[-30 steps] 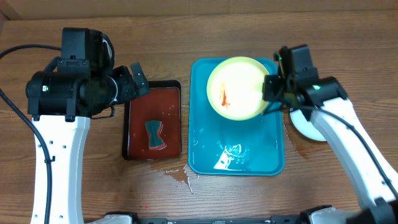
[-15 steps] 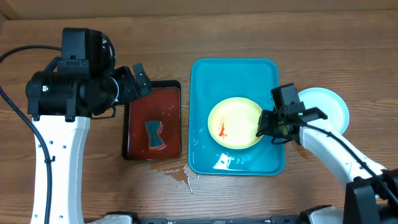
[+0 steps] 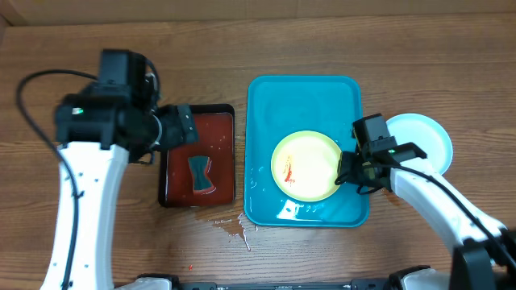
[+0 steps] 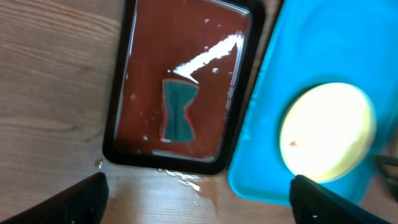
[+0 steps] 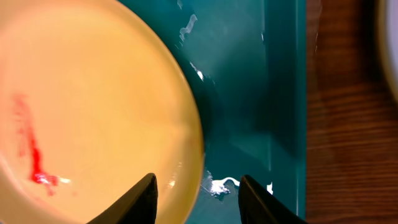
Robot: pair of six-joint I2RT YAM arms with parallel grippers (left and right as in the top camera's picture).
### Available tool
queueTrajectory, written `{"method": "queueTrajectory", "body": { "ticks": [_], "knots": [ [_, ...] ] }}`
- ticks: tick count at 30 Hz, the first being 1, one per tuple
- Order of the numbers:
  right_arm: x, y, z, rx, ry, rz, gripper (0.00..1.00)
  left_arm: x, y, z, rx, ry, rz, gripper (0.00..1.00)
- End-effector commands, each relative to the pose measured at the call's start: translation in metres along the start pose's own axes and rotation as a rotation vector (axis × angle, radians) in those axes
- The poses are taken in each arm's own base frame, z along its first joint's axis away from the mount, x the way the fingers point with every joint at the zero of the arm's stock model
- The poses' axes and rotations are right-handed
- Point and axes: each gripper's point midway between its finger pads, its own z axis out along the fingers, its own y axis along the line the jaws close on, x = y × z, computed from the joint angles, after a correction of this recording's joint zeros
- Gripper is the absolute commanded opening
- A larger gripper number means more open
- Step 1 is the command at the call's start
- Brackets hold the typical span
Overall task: Clean dirty plates on tray and stack at the side
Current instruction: 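Pick up the sponge from the black tray with the left gripper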
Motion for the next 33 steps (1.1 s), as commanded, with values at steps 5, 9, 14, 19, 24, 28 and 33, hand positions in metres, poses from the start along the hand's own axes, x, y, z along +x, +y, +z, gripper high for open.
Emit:
{"method": "queueTrajectory", "body": {
  "ticks": [5,9,14,19,24,28,33],
  "knots": [
    [-0.037,0.021,-0.065,-0.072,-0.203,-0.1,0.43,0.037,0.022,0.096,-0.09,0.098,0.047,0.83],
    [-0.032,0.019,-0.066,-0.069,-0.186,-0.099,0.43,0.051,0.033,0.139,-0.093,0.09,0.023,0.63],
    [-0.03,0.023,-0.065,-0.09,-0.176,-0.1,0.42,0.066,0.044,0.18,-0.116,0.126,-0.048,0.52],
    [-0.03,0.023,-0.065,-0.091,-0.177,-0.101,0.41,0.081,0.043,0.214,-0.107,0.246,-0.062,0.38],
    [-0.033,0.017,-0.065,-0.06,-0.19,-0.076,0.3,0.089,0.042,0.227,-0.101,0.308,-0.072,0.04],
    [-0.047,-0.031,-0.071,0.149,-0.279,0.18,0.14,0.081,0.038,0.217,-0.104,0.307,-0.071,0.04],
    [-0.053,-0.037,-0.071,0.1,-0.271,0.22,0.2,0.055,0.025,0.183,-0.095,0.279,-0.026,0.04]
  ]
}}
